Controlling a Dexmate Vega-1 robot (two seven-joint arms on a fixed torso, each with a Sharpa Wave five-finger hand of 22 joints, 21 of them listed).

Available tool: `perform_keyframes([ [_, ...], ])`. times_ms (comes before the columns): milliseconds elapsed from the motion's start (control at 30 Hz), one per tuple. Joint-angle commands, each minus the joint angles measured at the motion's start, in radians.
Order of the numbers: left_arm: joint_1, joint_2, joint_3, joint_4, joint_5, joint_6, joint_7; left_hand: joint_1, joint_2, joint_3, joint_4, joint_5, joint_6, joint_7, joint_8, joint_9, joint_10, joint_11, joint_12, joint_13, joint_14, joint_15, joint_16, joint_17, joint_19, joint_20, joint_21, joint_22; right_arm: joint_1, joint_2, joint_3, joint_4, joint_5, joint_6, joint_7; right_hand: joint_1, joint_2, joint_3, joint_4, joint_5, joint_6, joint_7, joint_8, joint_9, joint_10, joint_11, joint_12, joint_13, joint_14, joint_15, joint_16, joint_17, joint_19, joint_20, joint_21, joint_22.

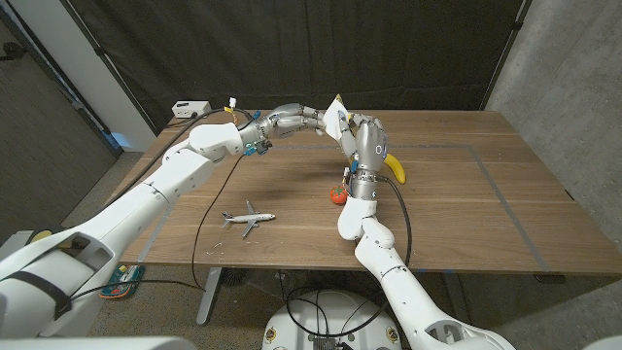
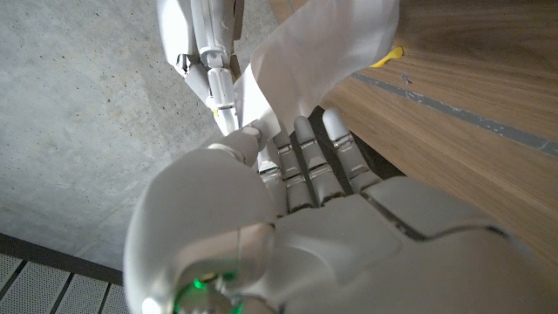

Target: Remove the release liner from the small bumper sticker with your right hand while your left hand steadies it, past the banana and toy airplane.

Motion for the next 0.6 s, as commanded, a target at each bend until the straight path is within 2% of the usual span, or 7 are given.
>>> perform_keyframes([
  [33, 0.041, 0.003, -0.023, -0.017, -0.015, -0.025, 0.051, -0.001, -0.001, 0.004, -0.004, 0.009, 0.042, 0.042, 0.217, 0.015, 0.025, -0.033, 0.012, 0.005, 0.008, -0.045, -0.005, 0.000, 0.003, -0.008, 0.012, 0.001, -0.008, 0.097, 0.137, 0.024, -0.125, 0.076, -0.001, 0.024, -0.008, 0.035, 0.005, -0.011, 0.025, 0.007, 0.000, 0.001, 0.038, -0.006, 0.017, 0.010, 0.031, -0.069, 0.006, 0.008, 0.000, -0.017, 0.016, 0.005],
  [233, 0.071, 0.010, -0.036, -0.029, -0.029, -0.031, 0.070, -0.002, -0.002, 0.005, -0.007, 0.015, 0.050, 0.041, 0.221, 0.014, 0.030, -0.038, 0.015, 0.005, 0.012, -0.047, -0.008, -0.001, 0.004, -0.014, 0.021, -0.003, -0.002, 0.122, 0.195, 0.037, -0.191, 0.117, -0.001, 0.080, -0.022, 0.069, -0.025, -0.036, 0.080, 0.038, 0.005, 0.004, 0.104, 0.011, 0.047, 0.030, 0.071, -0.065, 0.072, 0.073, 0.026, -0.012, 0.052, 0.007],
  [367, 0.091, 0.015, -0.046, -0.039, -0.033, -0.040, 0.088, -0.003, -0.005, 0.006, -0.011, 0.021, 0.059, 0.043, 0.224, 0.008, 0.034, -0.039, 0.020, 0.009, 0.016, -0.047, -0.009, -0.001, 0.003, -0.018, 0.027, -0.005, -0.003, 0.137, 0.216, 0.035, -0.207, 0.116, -0.001, 0.089, -0.028, 0.073, -0.031, -0.049, 0.091, 0.044, 0.002, 0.005, 0.118, 0.017, 0.054, 0.039, 0.077, -0.065, 0.096, 0.100, 0.025, -0.016, 0.062, 0.008],
  [600, 0.123, 0.027, -0.065, -0.057, -0.042, -0.053, 0.112, 0.000, -0.019, 0.008, -0.030, 0.034, 0.074, 0.042, 0.230, -0.005, 0.045, -0.047, 0.034, 0.019, 0.024, -0.052, -0.014, -0.001, 0.011, -0.032, 0.045, -0.012, -0.005, 0.154, 0.244, 0.028, -0.215, 0.102, -0.001, 0.090, -0.027, 0.076, -0.029, -0.060, 0.094, 0.049, -0.004, 0.006, 0.116, 0.012, 0.056, 0.048, 0.070, -0.073, 0.110, 0.123, 0.009, -0.026, 0.068, 0.010],
])
